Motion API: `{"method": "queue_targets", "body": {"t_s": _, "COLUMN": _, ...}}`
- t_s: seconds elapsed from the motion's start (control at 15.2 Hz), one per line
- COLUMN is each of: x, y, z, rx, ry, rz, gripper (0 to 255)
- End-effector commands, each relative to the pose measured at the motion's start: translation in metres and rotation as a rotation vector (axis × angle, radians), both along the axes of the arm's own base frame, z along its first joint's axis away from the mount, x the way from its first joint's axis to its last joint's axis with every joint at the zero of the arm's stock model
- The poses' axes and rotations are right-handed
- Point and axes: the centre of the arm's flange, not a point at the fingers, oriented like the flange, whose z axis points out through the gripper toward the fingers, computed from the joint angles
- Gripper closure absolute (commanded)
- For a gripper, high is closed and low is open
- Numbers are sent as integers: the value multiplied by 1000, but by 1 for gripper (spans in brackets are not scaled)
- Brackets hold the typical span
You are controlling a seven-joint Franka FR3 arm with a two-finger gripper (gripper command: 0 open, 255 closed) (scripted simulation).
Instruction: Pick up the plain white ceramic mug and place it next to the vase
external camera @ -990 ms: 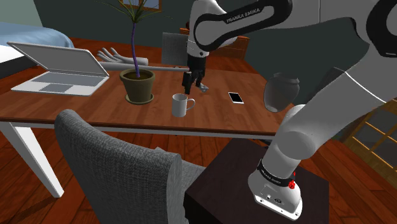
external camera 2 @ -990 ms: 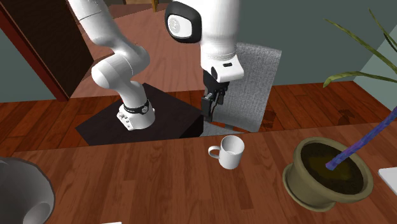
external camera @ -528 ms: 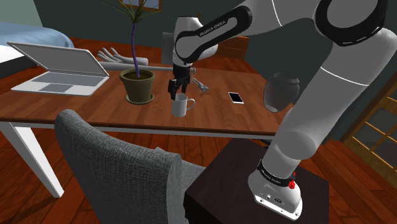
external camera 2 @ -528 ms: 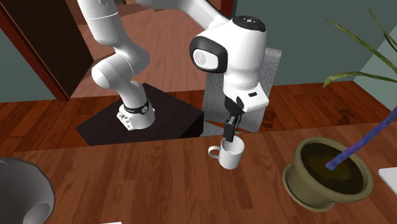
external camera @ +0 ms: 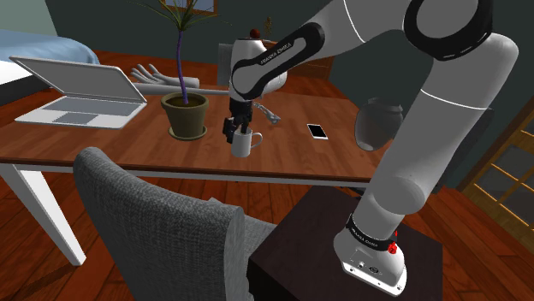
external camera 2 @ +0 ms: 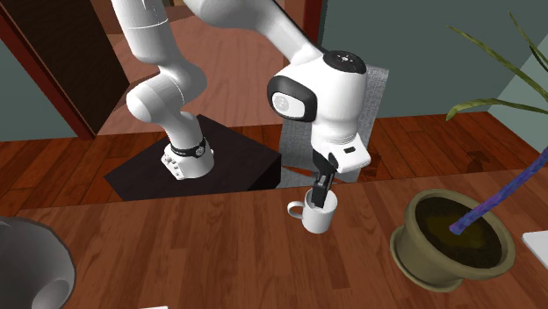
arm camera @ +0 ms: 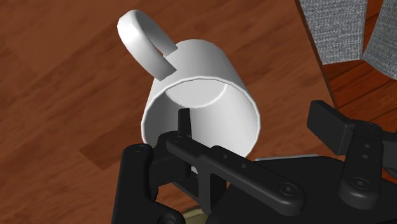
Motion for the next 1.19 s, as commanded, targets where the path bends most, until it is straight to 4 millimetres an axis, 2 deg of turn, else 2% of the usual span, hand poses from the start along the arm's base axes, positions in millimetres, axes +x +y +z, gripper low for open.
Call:
{"method": "queue_targets", "body": {"t_s": 0.0, "x": 0, "y": 0, "z": -4, "rx": 0, "ry": 0, "rz": 0, "gripper": 0}}
{"method": "queue_targets", "body": {"t_s": 0.4, "x": 0, "y": 0, "z": -4, "rx": 0, "ry": 0, "rz": 0, "gripper": 0}}
{"method": "queue_targets", "body": {"t_s": 0.46, "x": 0, "y": 0, "z": -4, "rx": 0, "ry": 0, "rz": 0, "gripper": 255}}
{"method": "queue_targets", "body": {"t_s": 1.06, "x": 0, "y": 0, "z": -4, "rx": 0, "ry": 0, "rz": 0, "gripper": 255}}
{"method": "queue_targets", "body": {"t_s": 1.12, "x": 0, "y": 0, "z": 1, "rx": 0, "ry": 0, "rz": 0, "gripper": 255}}
